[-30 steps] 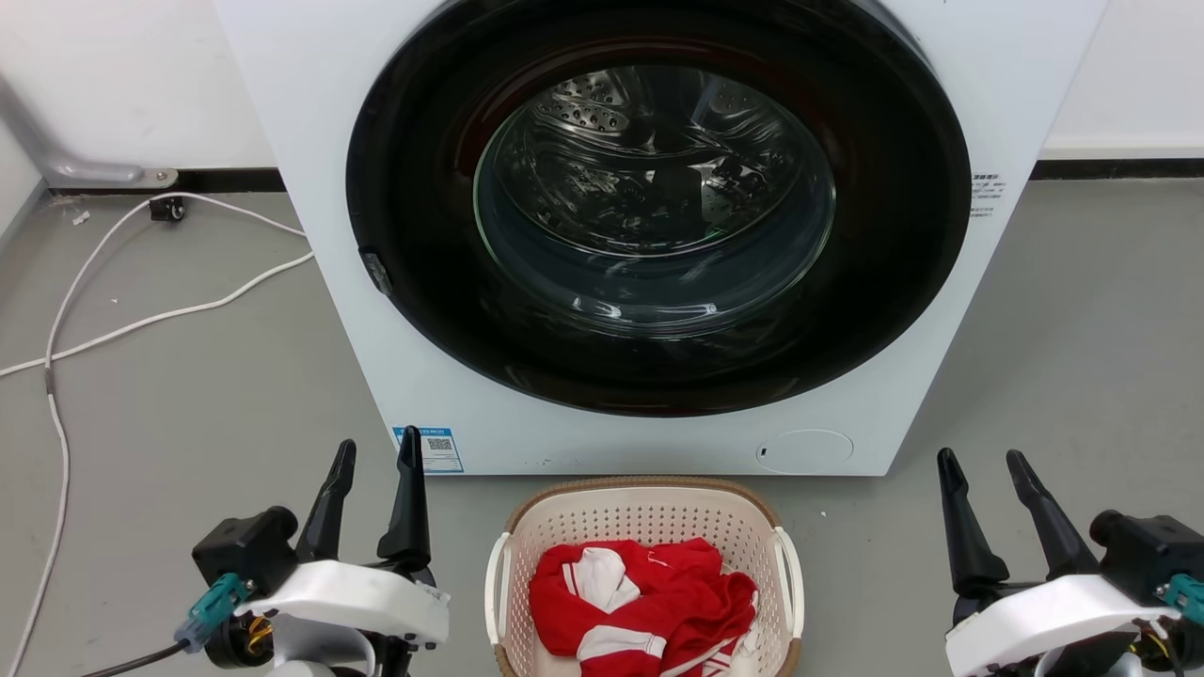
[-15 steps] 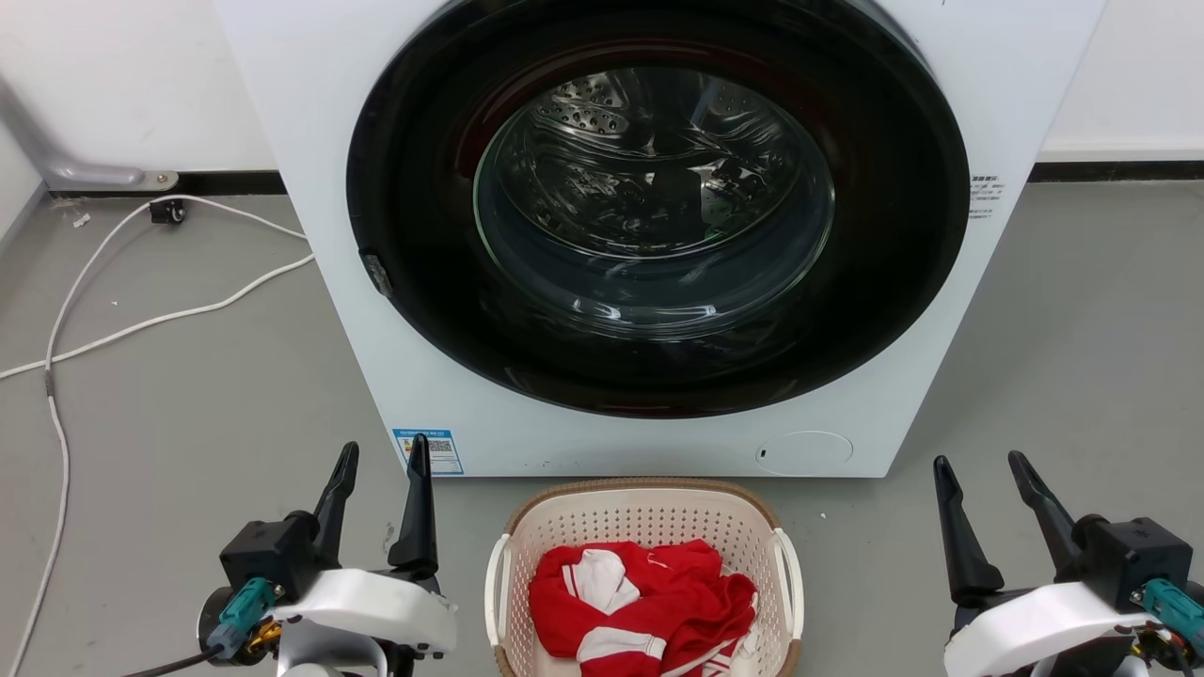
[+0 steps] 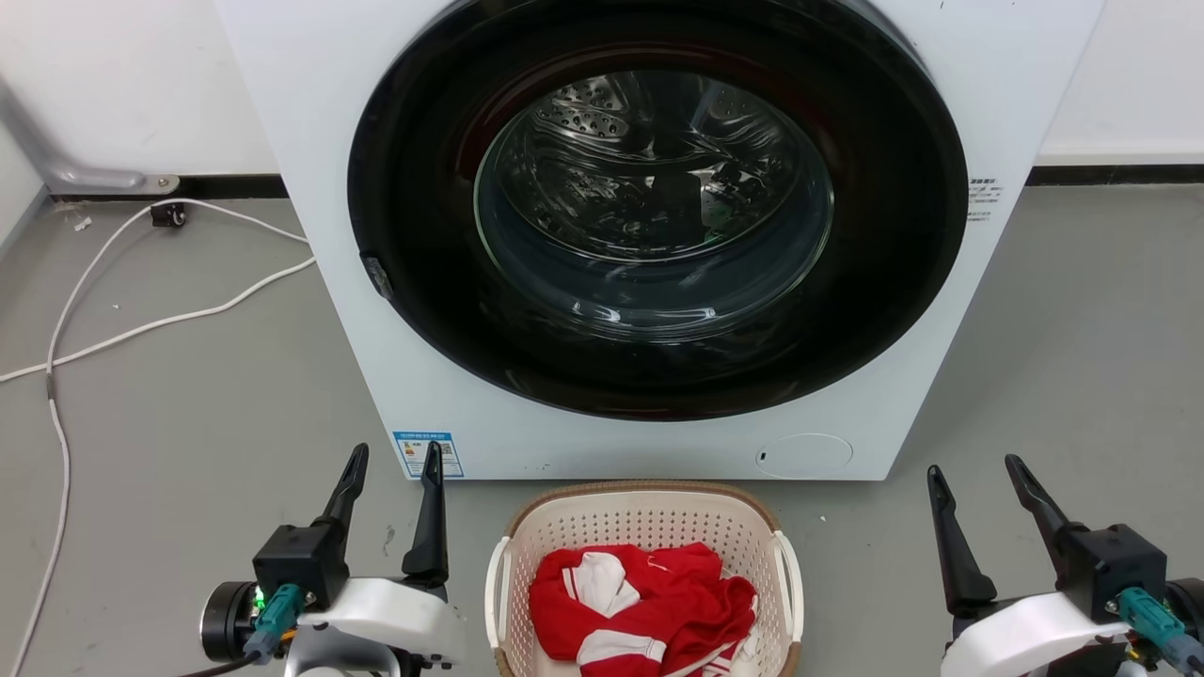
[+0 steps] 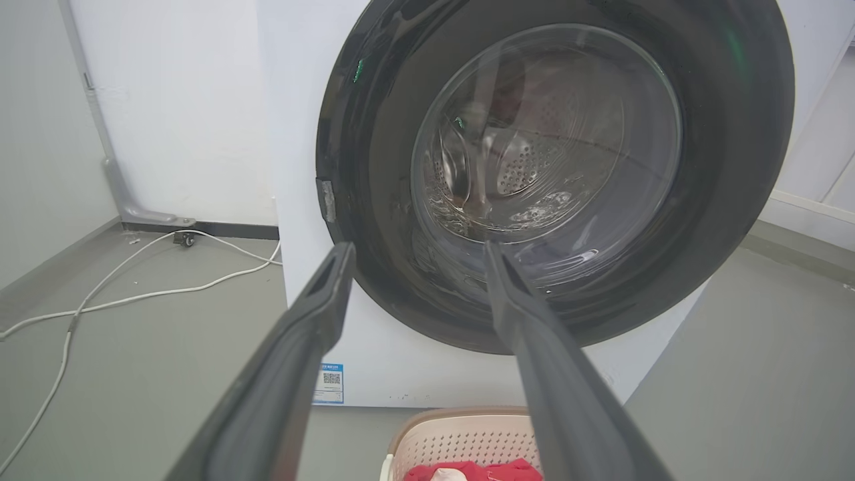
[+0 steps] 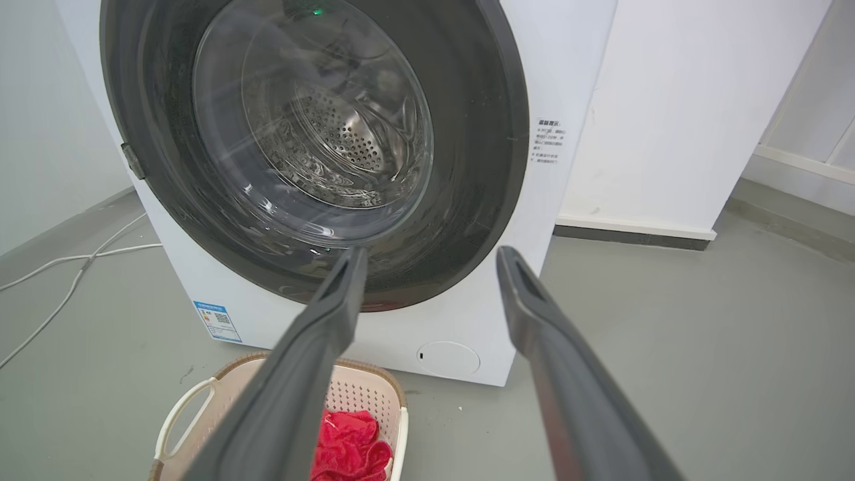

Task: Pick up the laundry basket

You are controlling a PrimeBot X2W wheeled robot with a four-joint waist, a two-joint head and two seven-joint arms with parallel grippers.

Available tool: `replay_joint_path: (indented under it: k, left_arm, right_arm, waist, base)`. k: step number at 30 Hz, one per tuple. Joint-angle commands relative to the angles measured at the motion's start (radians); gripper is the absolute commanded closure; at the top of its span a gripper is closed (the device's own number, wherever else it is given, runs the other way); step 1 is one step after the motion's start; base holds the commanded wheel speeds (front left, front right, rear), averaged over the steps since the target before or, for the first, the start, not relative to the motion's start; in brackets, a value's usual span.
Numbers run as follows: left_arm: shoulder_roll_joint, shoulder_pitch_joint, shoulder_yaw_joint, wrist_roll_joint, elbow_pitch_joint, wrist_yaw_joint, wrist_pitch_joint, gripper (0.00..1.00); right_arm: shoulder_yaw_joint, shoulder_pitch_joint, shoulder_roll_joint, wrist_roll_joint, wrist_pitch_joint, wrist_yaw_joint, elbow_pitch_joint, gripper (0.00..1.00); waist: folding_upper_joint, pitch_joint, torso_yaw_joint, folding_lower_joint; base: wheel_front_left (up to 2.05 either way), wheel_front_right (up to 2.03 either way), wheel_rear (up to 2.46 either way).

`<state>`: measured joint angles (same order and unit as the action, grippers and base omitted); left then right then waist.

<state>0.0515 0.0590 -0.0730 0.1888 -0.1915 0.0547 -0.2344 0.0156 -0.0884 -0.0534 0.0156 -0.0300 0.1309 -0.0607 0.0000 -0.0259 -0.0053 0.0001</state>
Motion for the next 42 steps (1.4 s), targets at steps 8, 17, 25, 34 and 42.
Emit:
replay_joint_path:
  k: [8,17,25,34,42]
  left_arm:
    - [0.000,0.001,-0.006,-0.073,-0.005,-0.012,-0.023,0.00]
    - [-0.001,-0.007,-0.005,-0.093,-0.004,-0.016,-0.032,0.00]
    - [-0.001,-0.010,-0.002,-0.086,-0.009,-0.020,-0.032,0.00]
    - [-0.001,-0.010,-0.001,-0.083,-0.019,-0.020,-0.031,0.00]
    - [-0.001,0.013,0.001,-0.083,-0.037,-0.020,-0.031,0.00]
  right_arm:
    - [-0.006,-0.017,0.005,-0.070,-0.001,0.000,-0.013,0.00]
    - [-0.004,-0.022,0.005,-0.077,-0.006,0.000,0.000,0.00]
    - [0.005,-0.020,0.005,-0.050,-0.008,0.000,0.012,0.00]
    - [0.003,-0.012,0.005,-0.053,-0.013,0.000,0.016,0.00]
    - [0.011,0.002,0.005,-0.030,0.010,0.000,0.033,0.00]
  waist:
    - [0.0000,-0.004,0.000,-0.0001]
    - [0.0000,-0.006,-0.002,-0.0001]
    - [0.0000,-0.005,-0.001,-0.0001]
    - [0.0000,-0.006,0.000,-0.0001]
    - [0.0000,0.007,-0.001,-0.0001]
  base:
    - [0.00,0.00,0.00]
    - [0.00,0.00,0.00]
    - [0.00,0.00,0.00]
    - [0.00,0.00,0.00]
    - [0.00,0.00,0.00]
